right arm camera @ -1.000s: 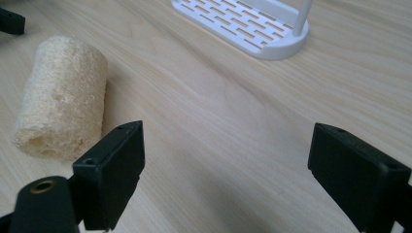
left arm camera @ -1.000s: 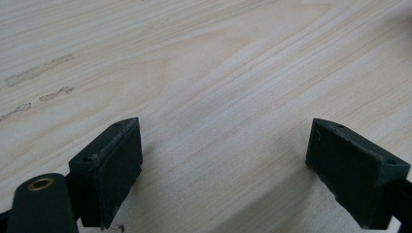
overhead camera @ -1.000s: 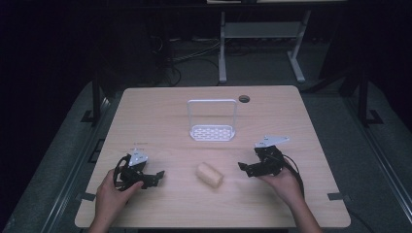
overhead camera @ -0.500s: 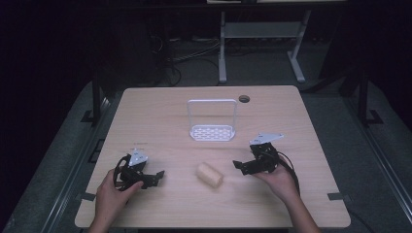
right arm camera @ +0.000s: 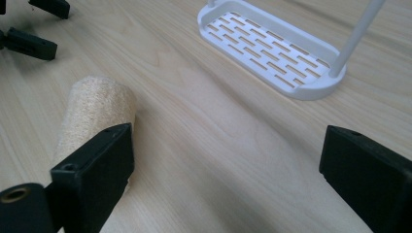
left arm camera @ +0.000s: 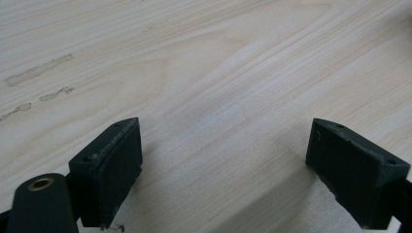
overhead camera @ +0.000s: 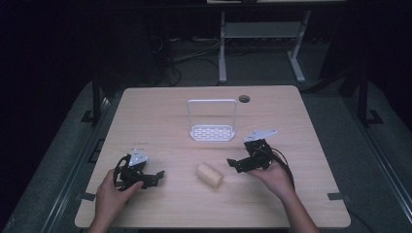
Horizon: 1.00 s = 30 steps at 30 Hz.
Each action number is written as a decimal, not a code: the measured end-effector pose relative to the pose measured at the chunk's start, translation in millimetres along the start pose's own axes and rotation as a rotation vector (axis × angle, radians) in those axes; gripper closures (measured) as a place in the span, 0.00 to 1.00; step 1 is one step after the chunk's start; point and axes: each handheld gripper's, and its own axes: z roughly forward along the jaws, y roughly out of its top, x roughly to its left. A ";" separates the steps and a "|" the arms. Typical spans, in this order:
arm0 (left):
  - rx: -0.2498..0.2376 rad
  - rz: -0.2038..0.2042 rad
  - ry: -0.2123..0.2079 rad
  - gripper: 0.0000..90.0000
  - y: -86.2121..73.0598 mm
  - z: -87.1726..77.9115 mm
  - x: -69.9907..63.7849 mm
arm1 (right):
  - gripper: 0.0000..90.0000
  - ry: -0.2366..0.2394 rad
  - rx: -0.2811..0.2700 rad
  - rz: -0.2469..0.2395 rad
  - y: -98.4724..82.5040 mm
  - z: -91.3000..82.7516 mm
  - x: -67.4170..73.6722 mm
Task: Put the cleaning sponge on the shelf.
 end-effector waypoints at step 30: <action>0.000 0.000 0.000 0.14 0.0 0.0 0.0 | 0.04 0.046 -0.017 -0.056 22.2 15.1 19.3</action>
